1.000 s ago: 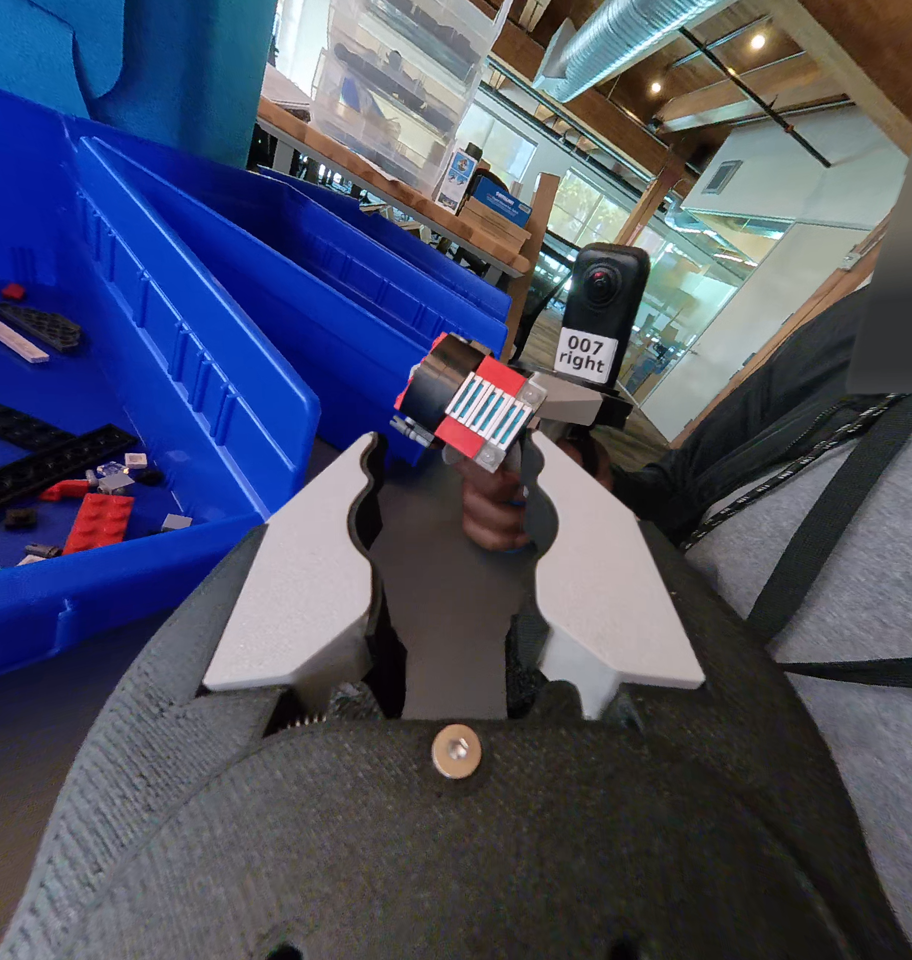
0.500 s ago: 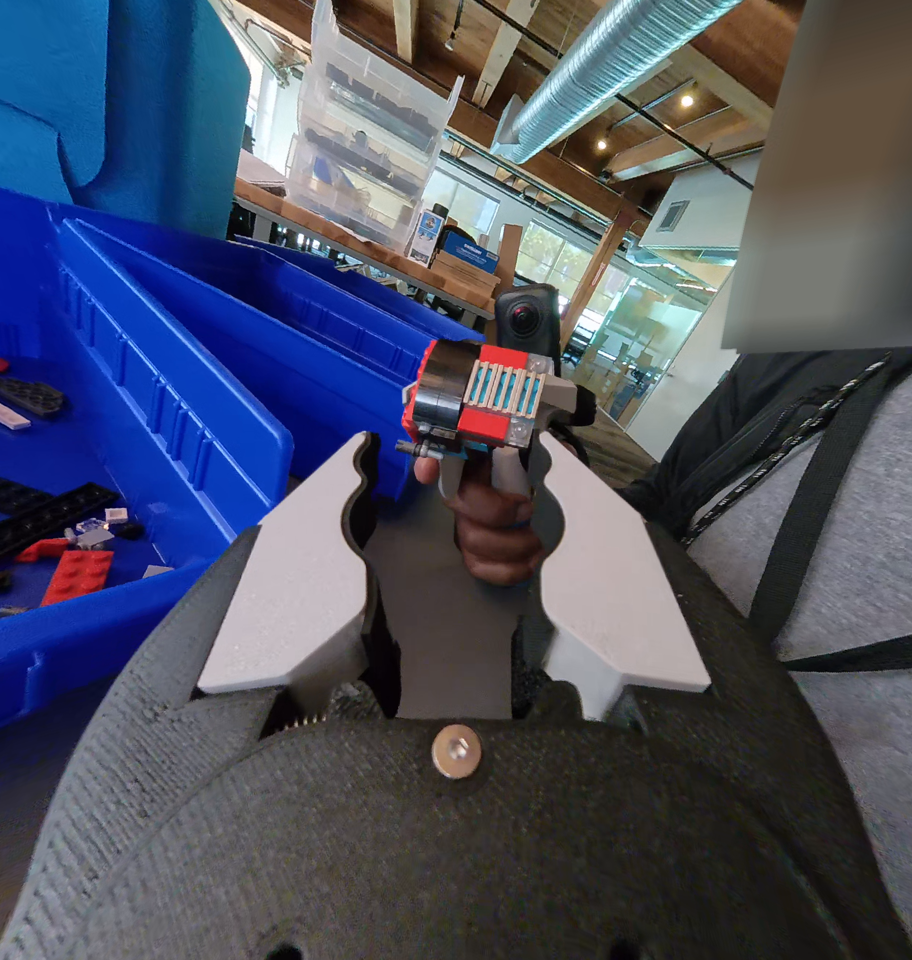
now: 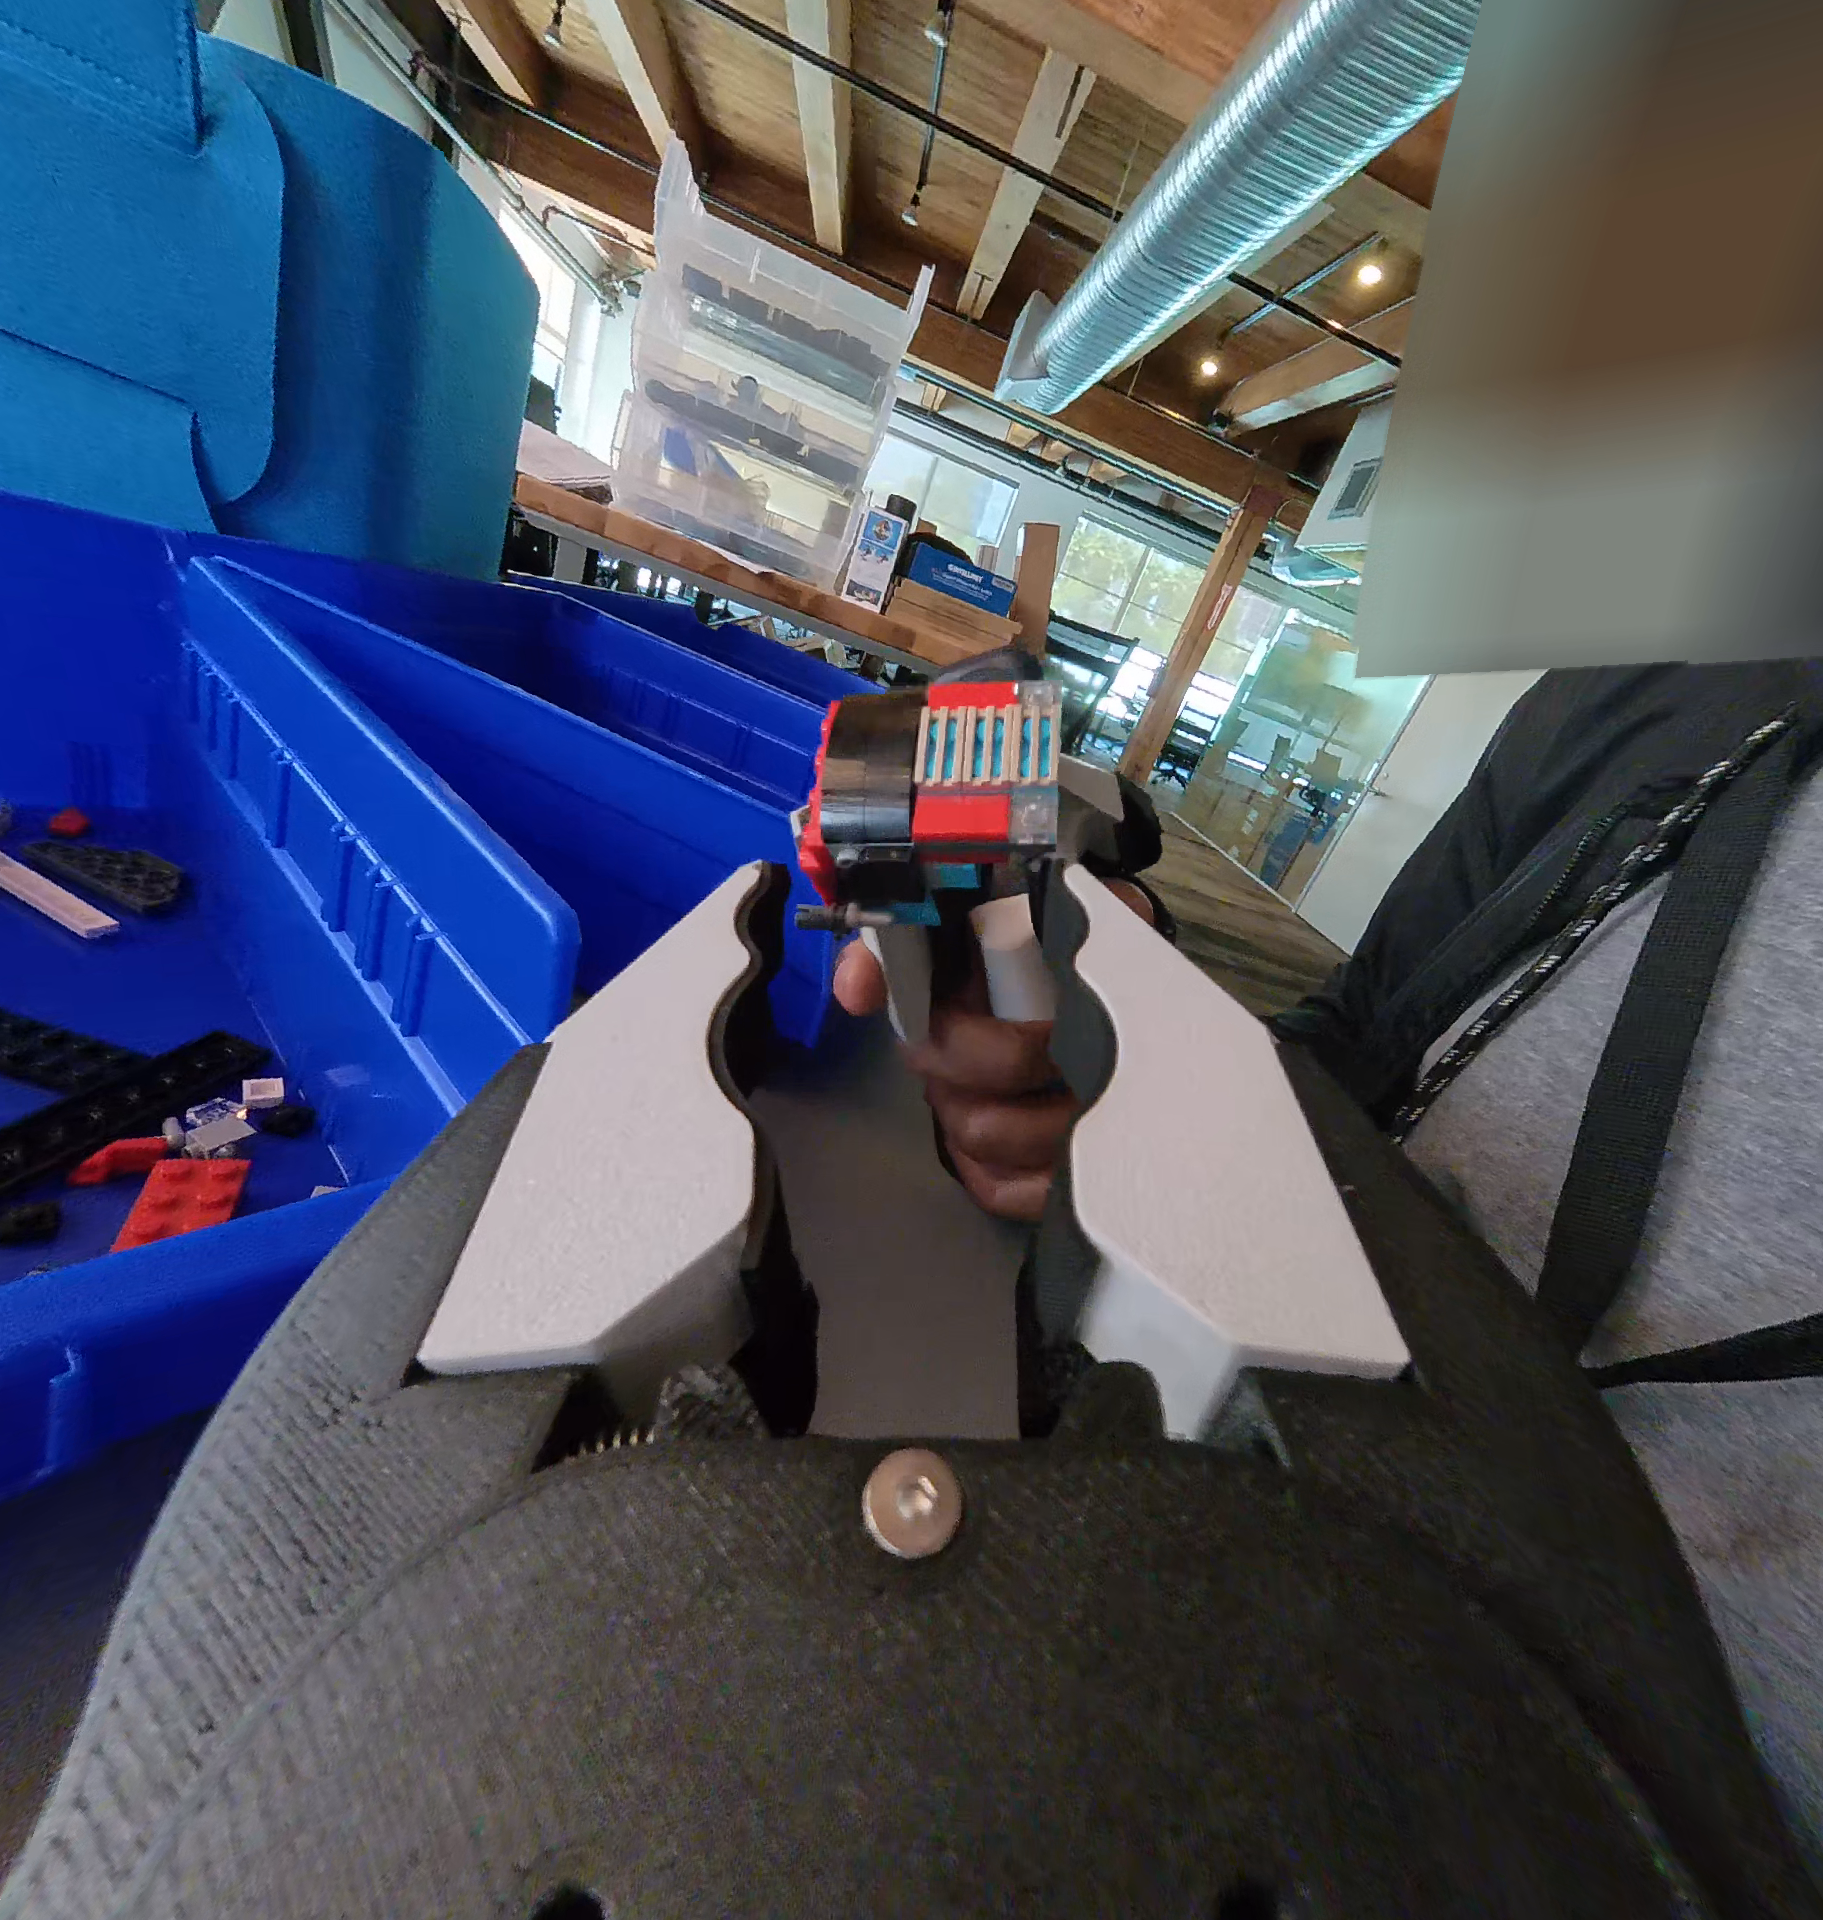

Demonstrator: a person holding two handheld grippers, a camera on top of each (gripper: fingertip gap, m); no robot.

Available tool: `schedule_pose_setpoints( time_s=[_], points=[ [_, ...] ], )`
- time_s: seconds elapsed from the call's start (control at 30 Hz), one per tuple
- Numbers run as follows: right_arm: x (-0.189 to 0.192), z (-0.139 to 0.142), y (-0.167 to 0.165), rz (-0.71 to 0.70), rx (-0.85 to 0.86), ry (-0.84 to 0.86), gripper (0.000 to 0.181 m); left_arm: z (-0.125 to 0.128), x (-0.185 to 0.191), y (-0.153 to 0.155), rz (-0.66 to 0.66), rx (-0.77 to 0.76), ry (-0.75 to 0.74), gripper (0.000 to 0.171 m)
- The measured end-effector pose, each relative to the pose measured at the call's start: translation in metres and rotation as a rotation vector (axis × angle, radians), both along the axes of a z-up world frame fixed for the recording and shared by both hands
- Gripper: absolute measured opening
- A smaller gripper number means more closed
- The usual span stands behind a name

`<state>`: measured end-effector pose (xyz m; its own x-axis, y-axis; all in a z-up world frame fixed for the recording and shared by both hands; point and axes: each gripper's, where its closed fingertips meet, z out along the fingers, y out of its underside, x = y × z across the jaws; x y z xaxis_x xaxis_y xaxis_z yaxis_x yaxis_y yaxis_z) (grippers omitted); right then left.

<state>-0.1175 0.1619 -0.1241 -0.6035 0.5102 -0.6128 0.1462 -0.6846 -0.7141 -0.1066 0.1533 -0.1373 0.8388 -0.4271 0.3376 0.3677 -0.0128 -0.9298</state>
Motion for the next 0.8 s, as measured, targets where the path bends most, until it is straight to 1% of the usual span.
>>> schedule_pose_setpoints(
  time_s=[0.27,0.5,0.67,0.8],
  points=[
    [0.000,0.001,-0.010,0.050,-0.046,0.000,0.039,-0.004,0.003,0.006,0.028,0.009,-0.017,0.046],
    [-0.003,0.003,-0.015,0.068,-0.068,-0.003,0.041,0.001,0.002,0.006,0.030,0.048,-0.102,0.044],
    [-0.004,0.003,-0.016,0.079,-0.089,-0.009,0.040,0.004,-0.002,0.004,0.035,0.073,-0.139,0.043],
    [-0.005,0.001,-0.018,0.087,-0.083,-0.018,0.039,0.008,-0.006,0.001,0.020,0.094,-0.196,0.043]
  ],
)
